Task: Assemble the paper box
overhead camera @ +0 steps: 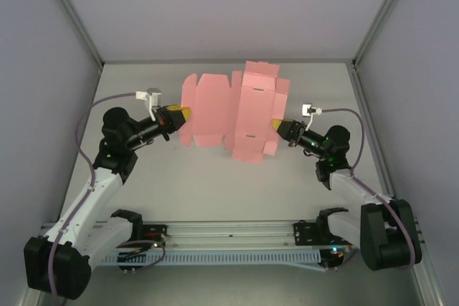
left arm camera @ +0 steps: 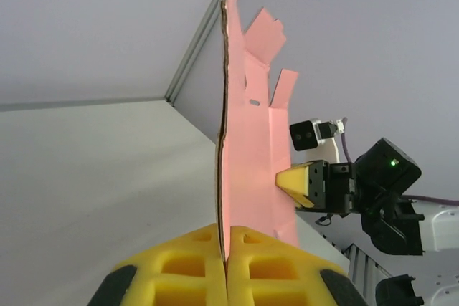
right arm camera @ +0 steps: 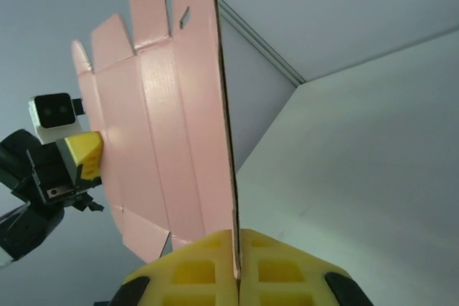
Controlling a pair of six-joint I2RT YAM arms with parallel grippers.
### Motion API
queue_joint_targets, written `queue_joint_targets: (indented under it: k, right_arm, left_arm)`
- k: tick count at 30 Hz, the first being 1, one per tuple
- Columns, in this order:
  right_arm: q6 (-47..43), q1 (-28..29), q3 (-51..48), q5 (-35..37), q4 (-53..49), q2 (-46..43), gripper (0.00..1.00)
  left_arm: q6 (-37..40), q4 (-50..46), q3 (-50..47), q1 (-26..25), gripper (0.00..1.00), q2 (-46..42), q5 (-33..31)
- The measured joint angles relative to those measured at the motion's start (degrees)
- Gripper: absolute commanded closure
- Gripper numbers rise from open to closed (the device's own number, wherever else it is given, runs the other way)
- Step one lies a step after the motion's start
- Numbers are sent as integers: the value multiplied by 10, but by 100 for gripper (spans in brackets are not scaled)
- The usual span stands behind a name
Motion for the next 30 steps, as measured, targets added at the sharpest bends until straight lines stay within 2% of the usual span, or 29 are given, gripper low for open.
queue_joint_targets:
  k: [1,2,4,5,11,14,20,30]
  right_arm:
    - [-21,1,3,2,-34,-15,100]
    - [-43,4,9,7,-75,-29,100]
    - [-102,16,32,27,-179,-50,100]
    - [-130,24,46,38,-228,-55,100]
    - [-241,50,79,64,-407,-37,100]
    - [-286,59,87,91,-478,7,100]
    - [-388,101,193,214,-624,104,100]
    - [-592,193,361,441,-716,210,99]
  left_arm:
    - [5,-10,0,-1,42,0,-10]
    - [5,-21,0,-1,22,1,-25]
    - [13,-55,0,-2,5,3,-65]
    - [18,-75,0,-2,0,4,-89]
    - [44,-223,6,-2,0,25,-262]
    - [51,-270,12,-2,0,42,-315]
    - [53,-289,12,-2,0,62,-331]
    - [53,-283,12,-2,0,94,-307]
